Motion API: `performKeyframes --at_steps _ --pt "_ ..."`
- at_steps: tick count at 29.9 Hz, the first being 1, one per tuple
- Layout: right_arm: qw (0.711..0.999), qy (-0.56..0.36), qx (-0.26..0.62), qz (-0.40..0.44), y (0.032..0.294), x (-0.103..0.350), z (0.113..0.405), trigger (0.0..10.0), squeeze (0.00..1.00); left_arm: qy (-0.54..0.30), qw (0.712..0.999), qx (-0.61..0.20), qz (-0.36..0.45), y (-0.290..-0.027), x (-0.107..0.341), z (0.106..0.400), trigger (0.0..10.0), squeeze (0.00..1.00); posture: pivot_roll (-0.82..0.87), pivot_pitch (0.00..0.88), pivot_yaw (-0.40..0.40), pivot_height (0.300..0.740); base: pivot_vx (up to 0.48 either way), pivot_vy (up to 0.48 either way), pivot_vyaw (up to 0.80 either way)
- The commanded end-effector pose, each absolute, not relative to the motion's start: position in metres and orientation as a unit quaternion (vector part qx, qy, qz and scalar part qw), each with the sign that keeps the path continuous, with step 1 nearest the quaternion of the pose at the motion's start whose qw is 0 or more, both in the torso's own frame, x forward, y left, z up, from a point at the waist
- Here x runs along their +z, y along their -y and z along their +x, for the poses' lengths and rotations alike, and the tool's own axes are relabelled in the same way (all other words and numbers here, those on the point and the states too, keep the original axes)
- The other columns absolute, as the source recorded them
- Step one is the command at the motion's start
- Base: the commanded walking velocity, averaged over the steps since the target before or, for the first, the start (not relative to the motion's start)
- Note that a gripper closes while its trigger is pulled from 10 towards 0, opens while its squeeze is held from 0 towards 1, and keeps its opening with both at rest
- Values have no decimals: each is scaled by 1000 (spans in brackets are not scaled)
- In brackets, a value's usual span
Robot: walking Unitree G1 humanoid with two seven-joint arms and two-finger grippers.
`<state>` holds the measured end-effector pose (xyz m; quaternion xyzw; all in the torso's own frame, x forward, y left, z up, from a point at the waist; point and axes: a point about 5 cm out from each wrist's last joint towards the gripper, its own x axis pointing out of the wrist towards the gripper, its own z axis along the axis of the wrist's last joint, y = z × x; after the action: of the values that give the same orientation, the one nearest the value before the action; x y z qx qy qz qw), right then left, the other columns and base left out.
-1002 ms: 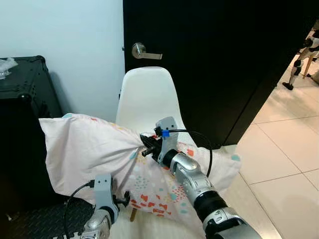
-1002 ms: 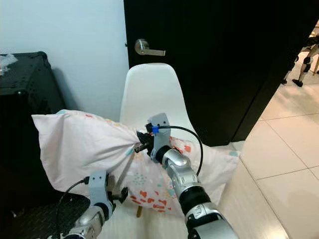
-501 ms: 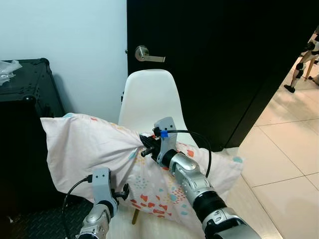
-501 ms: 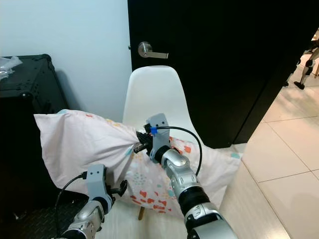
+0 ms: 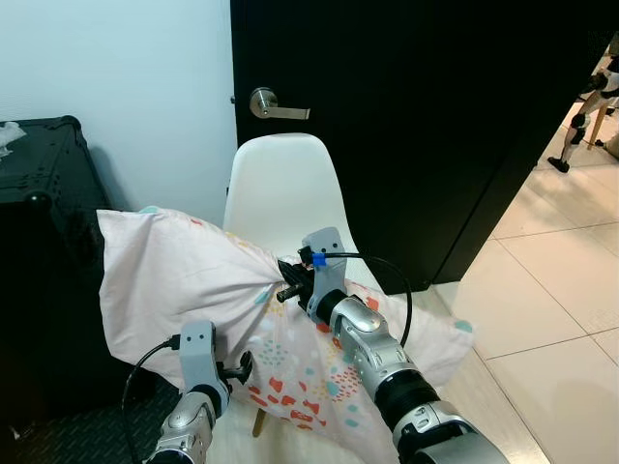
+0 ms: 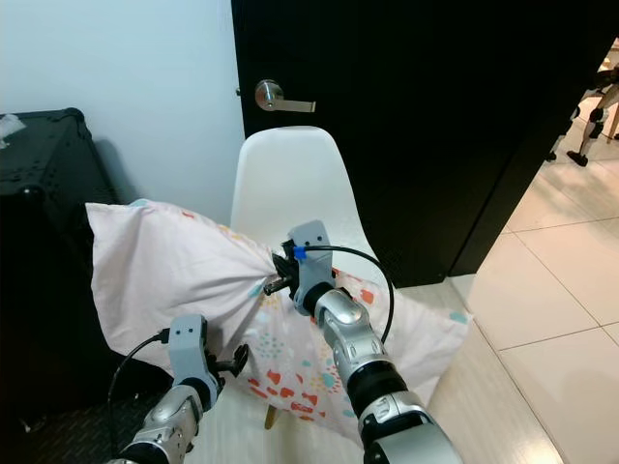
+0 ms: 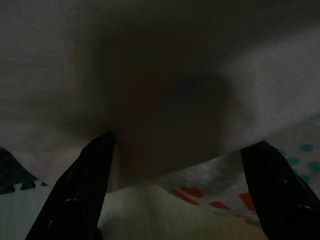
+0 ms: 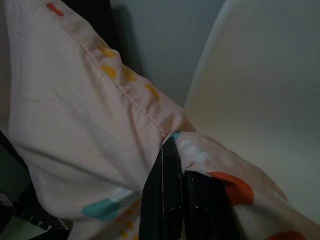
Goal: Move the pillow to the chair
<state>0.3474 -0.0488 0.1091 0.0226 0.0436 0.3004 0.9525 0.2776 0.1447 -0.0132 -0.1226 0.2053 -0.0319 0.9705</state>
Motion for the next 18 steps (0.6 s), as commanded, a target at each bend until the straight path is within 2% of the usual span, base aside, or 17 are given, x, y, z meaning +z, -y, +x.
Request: performKeyframes --at_steps 1,18 --pt "954 2 300 14 47 127 354 10000 0 -196 972 -38 -125 -141 -10 281 10000 0 109 0 -67 740 337 0 0" --pt "953 2 301 17 47 126 354 10000 0 -192 972 -41 -125 -140 -8 283 10000 0 108 0 -67 740 366 0 0"
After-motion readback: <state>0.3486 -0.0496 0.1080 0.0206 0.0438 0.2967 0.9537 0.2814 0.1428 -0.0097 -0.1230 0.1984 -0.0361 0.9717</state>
